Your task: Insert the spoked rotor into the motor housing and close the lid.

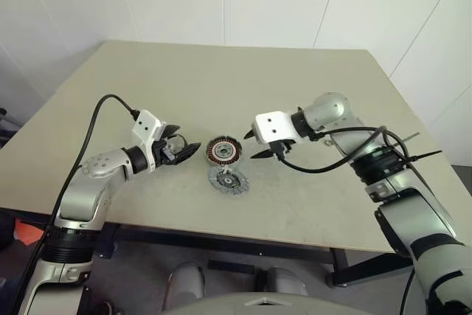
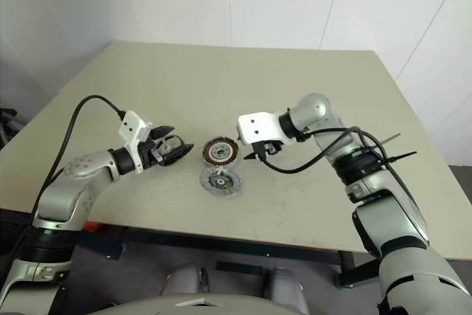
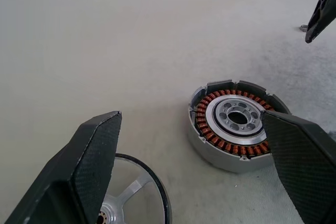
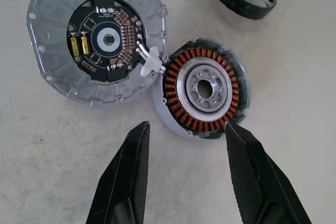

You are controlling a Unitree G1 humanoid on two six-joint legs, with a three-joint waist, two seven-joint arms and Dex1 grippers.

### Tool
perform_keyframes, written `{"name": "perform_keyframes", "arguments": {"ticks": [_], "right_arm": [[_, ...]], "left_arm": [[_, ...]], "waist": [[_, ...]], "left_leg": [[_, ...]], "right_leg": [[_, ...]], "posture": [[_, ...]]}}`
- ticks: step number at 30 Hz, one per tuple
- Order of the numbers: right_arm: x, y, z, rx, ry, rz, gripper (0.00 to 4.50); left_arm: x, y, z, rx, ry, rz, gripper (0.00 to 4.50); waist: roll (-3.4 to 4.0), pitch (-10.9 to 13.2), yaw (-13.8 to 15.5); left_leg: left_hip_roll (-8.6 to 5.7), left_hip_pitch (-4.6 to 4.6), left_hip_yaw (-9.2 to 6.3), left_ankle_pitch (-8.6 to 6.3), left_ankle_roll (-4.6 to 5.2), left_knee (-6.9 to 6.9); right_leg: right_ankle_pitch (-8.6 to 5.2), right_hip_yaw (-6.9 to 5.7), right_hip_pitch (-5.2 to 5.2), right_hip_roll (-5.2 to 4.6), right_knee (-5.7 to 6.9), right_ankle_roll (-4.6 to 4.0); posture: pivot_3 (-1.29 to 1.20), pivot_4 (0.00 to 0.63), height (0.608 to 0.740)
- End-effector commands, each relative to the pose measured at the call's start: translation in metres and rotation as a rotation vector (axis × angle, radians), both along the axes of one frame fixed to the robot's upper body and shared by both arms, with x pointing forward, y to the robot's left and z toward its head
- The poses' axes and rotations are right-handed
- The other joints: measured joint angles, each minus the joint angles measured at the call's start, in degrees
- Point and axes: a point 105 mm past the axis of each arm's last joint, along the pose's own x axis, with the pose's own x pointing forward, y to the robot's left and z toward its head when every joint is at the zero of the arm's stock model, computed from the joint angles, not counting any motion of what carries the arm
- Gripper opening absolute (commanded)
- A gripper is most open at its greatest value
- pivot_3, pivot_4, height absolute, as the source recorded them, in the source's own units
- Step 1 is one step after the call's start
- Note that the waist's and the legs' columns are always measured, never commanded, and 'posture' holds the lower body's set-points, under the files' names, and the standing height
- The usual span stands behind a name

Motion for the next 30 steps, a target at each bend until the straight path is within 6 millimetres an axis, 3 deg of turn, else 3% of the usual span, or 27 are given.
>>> {"name": "perform_keyframes", "arguments": {"ticks": [1, 6, 9, 13, 14, 30], "right_arm": [[0.005, 0.013, -0.002, -0.061, -0.05, 0.073, 2.56], [0.011, 0.03, -0.012, -0.097, -0.04, 0.11, 2.56], [0.02, 0.034, -0.015, -0.113, -0.062, 0.095, 3.04], [0.022, 0.043, -0.019, -0.112, -0.075, 0.109, 4.37], [0.022, 0.045, -0.019, -0.113, -0.081, 0.117, 4.44], [0.018, 0.068, -0.034, -0.197, -0.135, 0.211, 4.44]], "left_arm": [[0.001, 0.0, 0.015, 0.004, -0.064, -0.003, 4.5], [0.001, 0.001, 0.016, 0.006, -0.07, 0.006, 4.5], [0.0, 0.002, 0.016, 0.008, -0.072, 0.012, 4.5], [-0.001, 0.005, 0.015, 0.009, -0.071, 0.021, 4.5], [-0.002, 0.005, 0.015, 0.009, -0.071, 0.023, 4.5], [-0.001, 0.006, 0.015, 0.014, -0.074, 0.033, 4.5]], "waist": [[0.0, 0.0, -0.3], [0.0, 0.0, -0.6], [0.0, 0.0, -0.9], [0.0, 0.0, -1.1], [0.0, 0.0, -1.1], [0.03, 0.0, -1.3]], "left_leg": [[0.0, -0.02, 0.0, 0.0, 0.0, 0.0], [-0.02, -0.37, -0.03, 0.0, 0.0, 0.01], [-0.01, -0.55, -0.04, 0.01, 0.0, 0.01], [-0.01, -0.71, -0.05, 0.01, 0.01, 0.03], [0.0, -0.71, -0.05, 0.01, 0.0, 0.03], [0.05, -0.68, -0.06, 0.01, -0.01, 0.26]], "right_leg": [[0.01, 0.0, -0.01, 0.0, 0.0, -0.01], [0.04, 0.0, -0.31, 0.0, 0.03, -0.08], [0.05, -0.01, -0.49, 0.0, 0.06, -0.08], [0.05, -0.01, -0.63, 0.0, 0.07, -0.1], [0.05, -0.01, -0.65, 0.0, 0.07, -0.1], [0.03, 0.0, -0.67, 0.0, 0.41, -0.14]], "posture": [[0.0, 0.0, 0.74], [0.0, 0.0, 0.74], [0.0, 0.0, 0.74], [0.0, 0.0, 0.74], [0.0, 0.0, 0.74], [0.0, 0.0, 0.74]]}}
